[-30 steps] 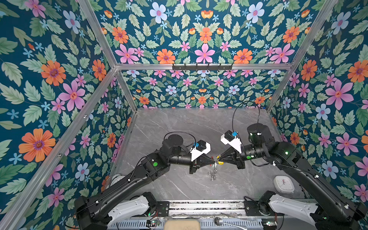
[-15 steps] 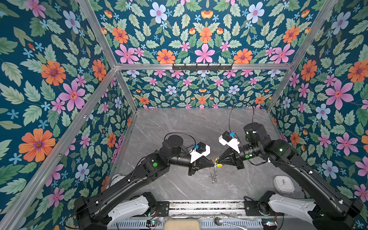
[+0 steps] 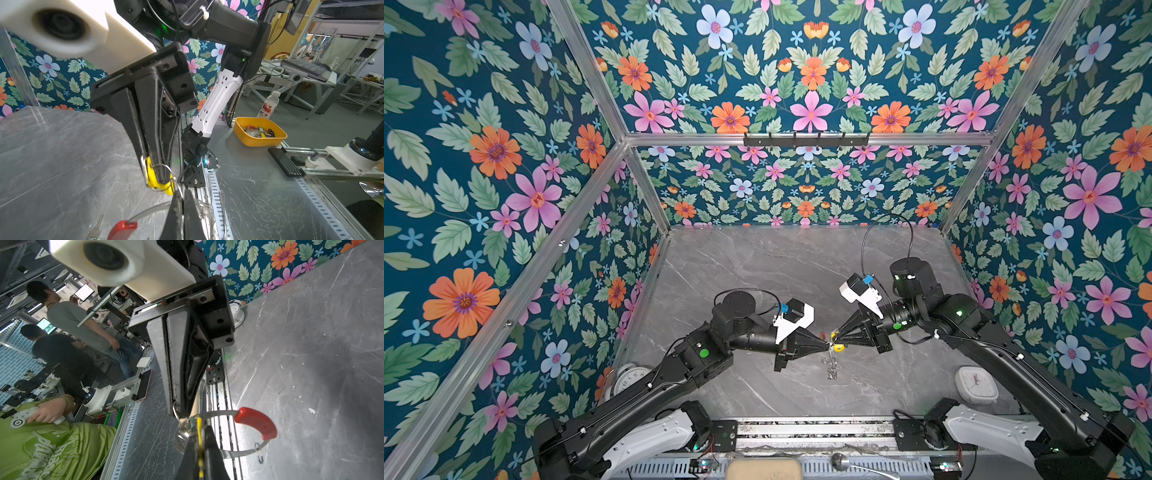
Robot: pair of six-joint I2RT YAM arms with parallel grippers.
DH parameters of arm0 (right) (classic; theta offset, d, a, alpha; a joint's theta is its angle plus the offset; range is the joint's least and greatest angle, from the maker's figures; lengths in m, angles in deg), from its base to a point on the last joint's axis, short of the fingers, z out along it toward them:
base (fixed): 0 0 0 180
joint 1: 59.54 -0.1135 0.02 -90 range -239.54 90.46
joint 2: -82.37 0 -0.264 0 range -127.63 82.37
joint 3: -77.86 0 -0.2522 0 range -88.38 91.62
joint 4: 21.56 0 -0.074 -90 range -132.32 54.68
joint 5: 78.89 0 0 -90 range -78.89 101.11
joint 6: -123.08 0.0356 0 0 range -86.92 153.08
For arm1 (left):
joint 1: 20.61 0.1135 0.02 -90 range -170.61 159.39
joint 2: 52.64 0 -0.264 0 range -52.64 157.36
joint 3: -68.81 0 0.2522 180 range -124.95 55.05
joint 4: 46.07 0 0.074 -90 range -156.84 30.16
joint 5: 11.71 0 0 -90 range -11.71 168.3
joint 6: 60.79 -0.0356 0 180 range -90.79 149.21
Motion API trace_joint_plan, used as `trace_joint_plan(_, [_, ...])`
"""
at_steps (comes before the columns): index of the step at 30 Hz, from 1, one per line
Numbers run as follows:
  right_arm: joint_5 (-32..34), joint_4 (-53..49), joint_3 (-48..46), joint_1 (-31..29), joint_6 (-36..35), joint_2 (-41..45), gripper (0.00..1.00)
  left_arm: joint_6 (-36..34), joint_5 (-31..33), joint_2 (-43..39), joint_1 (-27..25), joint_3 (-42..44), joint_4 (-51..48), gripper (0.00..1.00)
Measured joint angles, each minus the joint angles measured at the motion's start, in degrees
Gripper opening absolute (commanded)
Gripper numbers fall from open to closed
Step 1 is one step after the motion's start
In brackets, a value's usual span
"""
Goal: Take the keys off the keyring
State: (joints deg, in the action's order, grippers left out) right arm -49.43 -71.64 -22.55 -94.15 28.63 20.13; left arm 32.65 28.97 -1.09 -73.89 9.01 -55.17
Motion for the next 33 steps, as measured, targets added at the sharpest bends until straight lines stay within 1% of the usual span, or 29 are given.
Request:
trace_joint_plan(7, [0.7, 6.2, -3.8, 0.1, 3.1, 2.2, 0.0, 4.0, 3.3, -2.5, 0.0, 4.3, 8.4, 0.0])
trace_joint_plan(9, [1.3, 7.9, -4.9, 0.1, 4.2, 3.1, 0.0, 4.0, 4.5, -2.7, 0.0, 5.0, 10.0, 0.0])
trace_joint_plan(20, [8.2, 19.5, -12.8, 0.2, 11.4, 8.7, 0.0, 7.2, 12.3, -3.0, 0.7, 9.8, 20.0, 0.0])
trace_joint_plan(25, [11.1, 24.7, -16.1, 0.0, 14.9, 11.0, 0.0, 10.1, 11.7, -1.0, 3.2, 12.0, 27.3, 0.0])
trace_joint_plan(29, [14.9, 28.1, -18.0, -1.2, 16.5, 11.3, 0.0, 14.4, 8.3, 2.2, 6.8, 13.8, 35.4, 0.0])
trace_joint_plan(33, [17.6, 30.1, -18.9, -2.4, 17.5, 11.0, 0.0, 18.6, 4.8, 5.4, 8.2, 14.0, 42.0, 0.0])
